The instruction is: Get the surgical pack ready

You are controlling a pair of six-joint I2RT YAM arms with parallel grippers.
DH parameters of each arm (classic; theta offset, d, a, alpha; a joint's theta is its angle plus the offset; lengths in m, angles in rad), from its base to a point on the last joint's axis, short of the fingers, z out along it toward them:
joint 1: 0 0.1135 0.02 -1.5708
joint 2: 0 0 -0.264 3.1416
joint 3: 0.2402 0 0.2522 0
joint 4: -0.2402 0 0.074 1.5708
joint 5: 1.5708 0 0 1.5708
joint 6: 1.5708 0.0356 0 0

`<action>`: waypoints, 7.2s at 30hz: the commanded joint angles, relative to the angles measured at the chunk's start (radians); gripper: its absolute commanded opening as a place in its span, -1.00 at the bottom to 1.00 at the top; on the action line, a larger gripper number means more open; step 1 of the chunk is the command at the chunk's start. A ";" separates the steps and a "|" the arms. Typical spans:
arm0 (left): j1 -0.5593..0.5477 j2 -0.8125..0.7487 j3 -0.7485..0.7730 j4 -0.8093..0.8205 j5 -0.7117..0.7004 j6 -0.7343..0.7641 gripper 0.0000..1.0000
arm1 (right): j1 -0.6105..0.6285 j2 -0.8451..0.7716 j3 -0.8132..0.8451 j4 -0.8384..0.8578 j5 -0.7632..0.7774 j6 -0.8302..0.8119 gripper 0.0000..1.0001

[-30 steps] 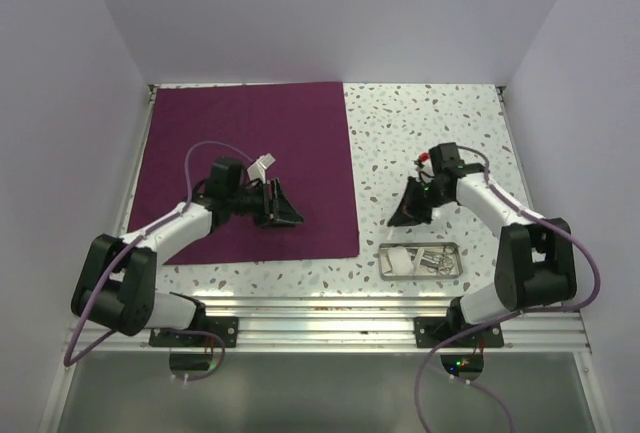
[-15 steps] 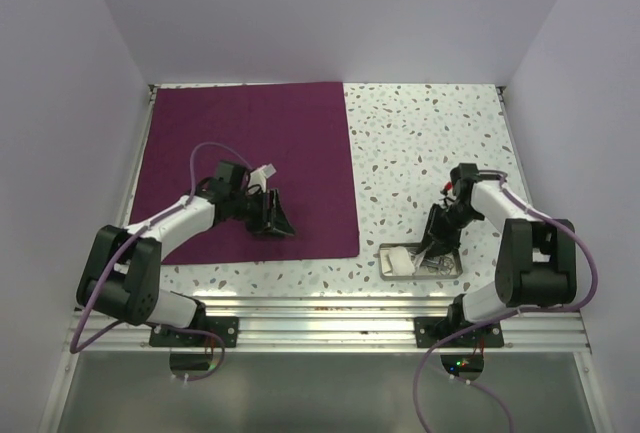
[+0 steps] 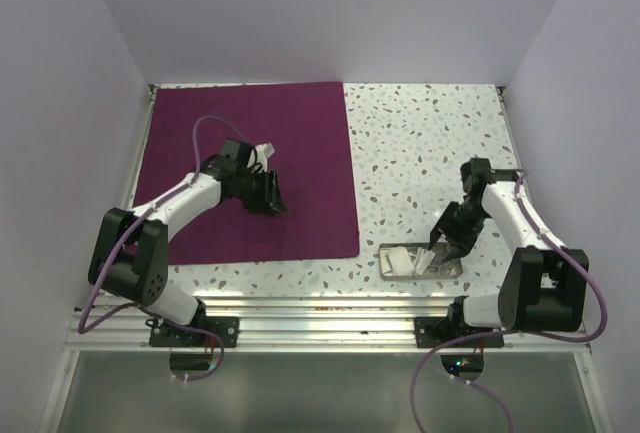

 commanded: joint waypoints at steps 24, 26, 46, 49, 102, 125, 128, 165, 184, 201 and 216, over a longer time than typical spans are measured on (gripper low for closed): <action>-0.128 0.034 0.208 -0.110 -0.288 0.036 -0.12 | -0.019 0.000 -0.243 0.160 0.082 0.385 -0.28; -0.128 0.025 0.219 -0.114 -0.308 0.036 -0.12 | -0.019 -0.002 -0.246 0.158 0.087 0.391 -0.39; -0.107 -0.001 0.322 -0.189 -0.396 0.053 -0.11 | 0.008 -0.005 -0.006 0.003 0.056 0.382 -1.00; -0.066 -0.013 0.325 -0.205 -0.416 0.042 -0.10 | 0.077 0.058 0.104 -0.020 0.047 0.421 -1.00; 0.241 -0.099 0.228 -0.304 -0.534 -0.067 -0.17 | 0.705 0.862 1.222 0.147 0.077 0.145 -0.23; 0.243 -0.216 0.172 -0.355 -0.508 -0.116 -0.07 | 0.637 1.021 1.118 0.180 0.266 -0.284 0.22; 0.243 -0.197 0.178 -0.357 -0.512 -0.119 -0.06 | 0.628 1.024 1.041 0.161 0.266 -0.287 0.34; 0.266 0.586 0.572 -0.314 -0.330 0.060 -0.17 | 0.542 0.564 0.600 0.175 0.226 -0.123 0.67; 0.294 0.105 0.306 -0.305 -0.201 -0.005 -0.07 | 0.547 0.526 0.632 0.184 0.084 -0.198 0.60; 0.237 -0.156 0.099 -0.318 -0.169 -0.088 -0.19 | 0.659 0.664 0.717 0.227 0.059 -0.175 0.07; 0.237 -0.161 0.170 -0.366 -0.181 -0.075 -0.19 | 0.679 0.774 0.781 0.221 0.074 -0.164 -0.24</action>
